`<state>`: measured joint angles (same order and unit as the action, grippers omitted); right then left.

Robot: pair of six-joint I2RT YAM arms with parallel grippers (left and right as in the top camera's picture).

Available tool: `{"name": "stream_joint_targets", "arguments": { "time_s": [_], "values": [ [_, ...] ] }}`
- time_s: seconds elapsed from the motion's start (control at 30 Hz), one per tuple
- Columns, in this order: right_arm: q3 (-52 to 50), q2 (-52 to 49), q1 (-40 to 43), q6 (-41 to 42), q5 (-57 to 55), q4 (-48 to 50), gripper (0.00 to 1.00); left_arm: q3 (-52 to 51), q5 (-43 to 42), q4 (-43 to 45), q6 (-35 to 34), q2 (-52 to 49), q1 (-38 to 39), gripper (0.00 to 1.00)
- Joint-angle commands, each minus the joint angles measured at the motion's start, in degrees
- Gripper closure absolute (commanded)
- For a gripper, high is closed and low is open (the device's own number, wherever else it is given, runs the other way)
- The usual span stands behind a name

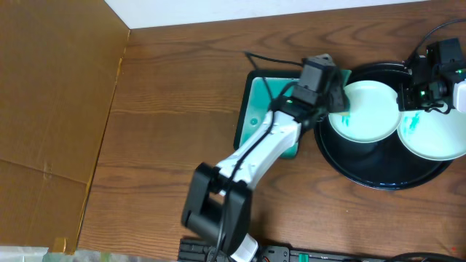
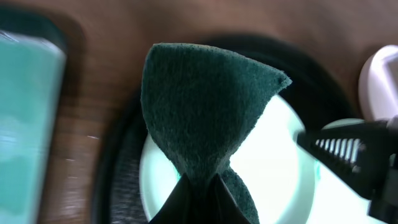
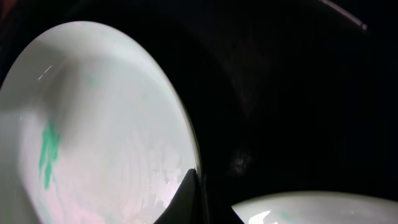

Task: Clean dirty plates on tray and stack at the side
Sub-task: 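Bring the sponge in the left gripper over the left plate, then scrub the left plate with the sponge while the right gripper holds its rim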

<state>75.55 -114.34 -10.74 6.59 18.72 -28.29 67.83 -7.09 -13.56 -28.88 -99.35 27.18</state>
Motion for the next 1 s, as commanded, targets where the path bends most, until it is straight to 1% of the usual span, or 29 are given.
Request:
{"name": "stream_joint_targets", "arguments": {
  "time_s": [0.0,0.13,0.37,0.5,0.67,0.77,0.83,0.97],
  "values": [
    [0.0,-2.0,-1.7,0.0,-3.0,2.2,0.99,0.1,0.0,0.7,-3.7,-3.2,0.5,0.93],
    [0.0,-3.4,-2.3,-0.4,-3.3,5.4,0.99,0.1,0.0,0.9,-4.4,-4.0,0.5,0.93],
    [0.0,-4.7,-2.8,-0.4,-3.3,6.6,0.99,0.1,0.0,1.3,-4.5,-4.0,0.9,0.93],
    [0.0,-5.3,-2.9,-0.4,-3.3,6.7,0.99,0.1,0.0,2.5,-4.5,-4.3,2.5,0.93],
    [0.0,-5.6,-2.9,-0.4,-3.3,6.6,0.99,0.1,0.2,5.3,-6.2,-5.6,5.1,0.93],
    [0.0,-5.6,-2.9,-0.3,-3.3,6.6,0.99,0.1,2.3,6.6,-6.4,-7.1,5.9,0.93],
    [0.0,-5.6,-2.9,-0.2,-3.3,6.4,0.99,0.1,4.9,6.6,-7.8,-8.8,6.0,0.93],
    [0.0,-5.6,-2.9,-0.2,-3.3,6.3,0.99,0.1,5.7,7.4,-8.3,-12.8,5.9,0.93]
  ]
}}
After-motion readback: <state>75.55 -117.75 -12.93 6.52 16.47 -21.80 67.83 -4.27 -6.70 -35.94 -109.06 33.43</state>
